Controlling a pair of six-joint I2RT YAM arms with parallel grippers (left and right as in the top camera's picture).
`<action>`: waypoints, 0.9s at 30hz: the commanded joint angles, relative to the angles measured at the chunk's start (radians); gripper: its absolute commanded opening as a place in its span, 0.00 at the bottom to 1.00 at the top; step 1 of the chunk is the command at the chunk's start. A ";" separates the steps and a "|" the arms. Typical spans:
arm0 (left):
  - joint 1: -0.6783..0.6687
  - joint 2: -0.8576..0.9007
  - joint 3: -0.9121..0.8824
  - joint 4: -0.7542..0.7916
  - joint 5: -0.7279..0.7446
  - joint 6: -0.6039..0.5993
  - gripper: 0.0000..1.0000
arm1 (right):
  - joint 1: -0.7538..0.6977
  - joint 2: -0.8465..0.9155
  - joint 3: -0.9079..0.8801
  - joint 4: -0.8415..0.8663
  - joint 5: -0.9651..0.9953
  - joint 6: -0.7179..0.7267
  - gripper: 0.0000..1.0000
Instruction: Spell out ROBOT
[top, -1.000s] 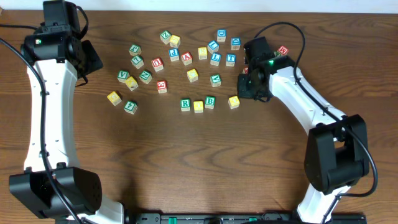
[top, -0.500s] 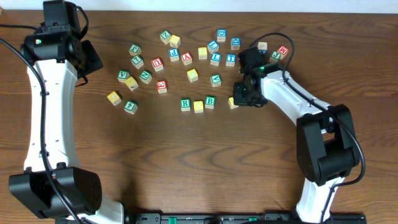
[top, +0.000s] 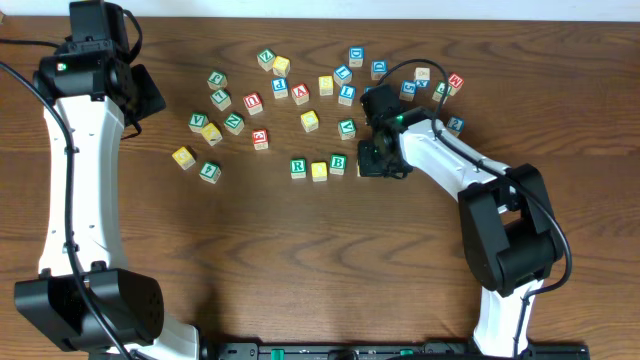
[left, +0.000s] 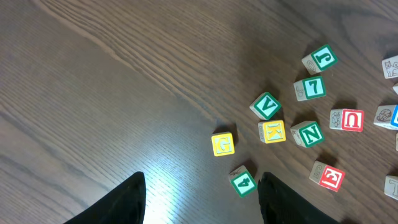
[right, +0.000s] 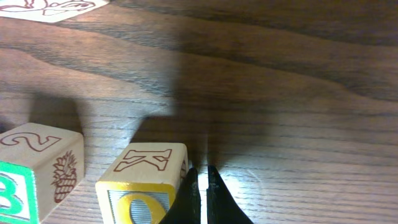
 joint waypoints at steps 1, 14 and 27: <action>0.002 0.013 0.003 -0.003 0.008 -0.002 0.57 | 0.024 0.005 -0.003 0.006 -0.013 0.065 0.01; 0.002 0.013 0.003 -0.003 0.009 -0.002 0.57 | 0.044 0.005 -0.003 0.050 -0.066 0.105 0.01; 0.002 0.013 0.003 -0.003 0.009 -0.002 0.57 | 0.015 -0.015 0.074 -0.003 -0.069 0.057 0.01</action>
